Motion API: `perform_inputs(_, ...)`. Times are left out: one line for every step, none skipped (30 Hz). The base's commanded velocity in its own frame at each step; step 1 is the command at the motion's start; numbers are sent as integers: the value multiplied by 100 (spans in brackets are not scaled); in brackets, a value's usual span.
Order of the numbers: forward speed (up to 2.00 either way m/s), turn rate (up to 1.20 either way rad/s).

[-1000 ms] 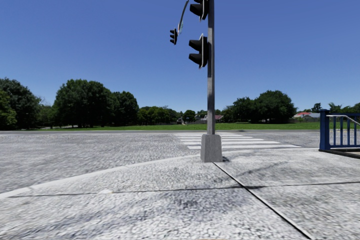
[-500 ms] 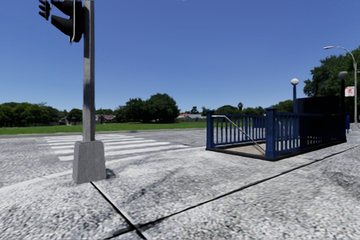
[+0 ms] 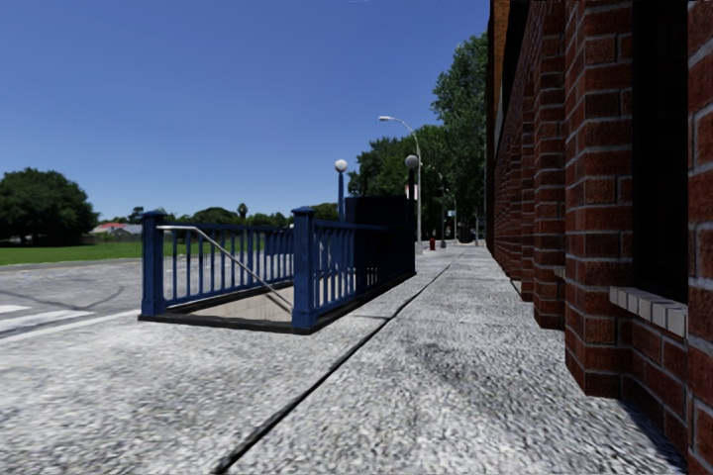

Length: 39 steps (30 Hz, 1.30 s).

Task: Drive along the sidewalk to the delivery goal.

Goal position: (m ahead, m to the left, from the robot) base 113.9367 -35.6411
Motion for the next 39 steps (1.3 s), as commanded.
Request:
perform_inputs(191,-114)
perform_inputs(191,0)
perform_inputs(191,0)
perform_inputs(191,0)
perform_inputs(191,0)
perform_inputs(191,0)
perform_inputs(191,0)
perform_inputs(191,0)
perform_inputs(191,0)
perform_inputs(191,0)
perform_inputs(191,0)
perform_inputs(191,0)
perform_inputs(191,120)
perform_inputs(191,120)
perform_inputs(191,120)
perform_inputs(191,120)
perform_inputs(191,120)
perform_inputs(191,120)
perform_inputs(191,75)
perform_inputs(191,75)
perform_inputs(191,0)
perform_inputs(191,0)
perform_inputs(191,0)
perform_inputs(191,0)
perform_inputs(191,0)
perform_inputs(191,0)
perform_inputs(191,0)
perform_inputs(191,0)
perform_inputs(191,0)
perform_inputs(191,0)
perform_inputs(191,0)
perform_inputs(191,0)
perform_inputs(191,0)
perform_inputs(191,0)
perform_inputs(191,0)
perform_inputs(191,0)
perform_inputs(191,0)
perform_inputs(191,0)
perform_inputs(191,0)
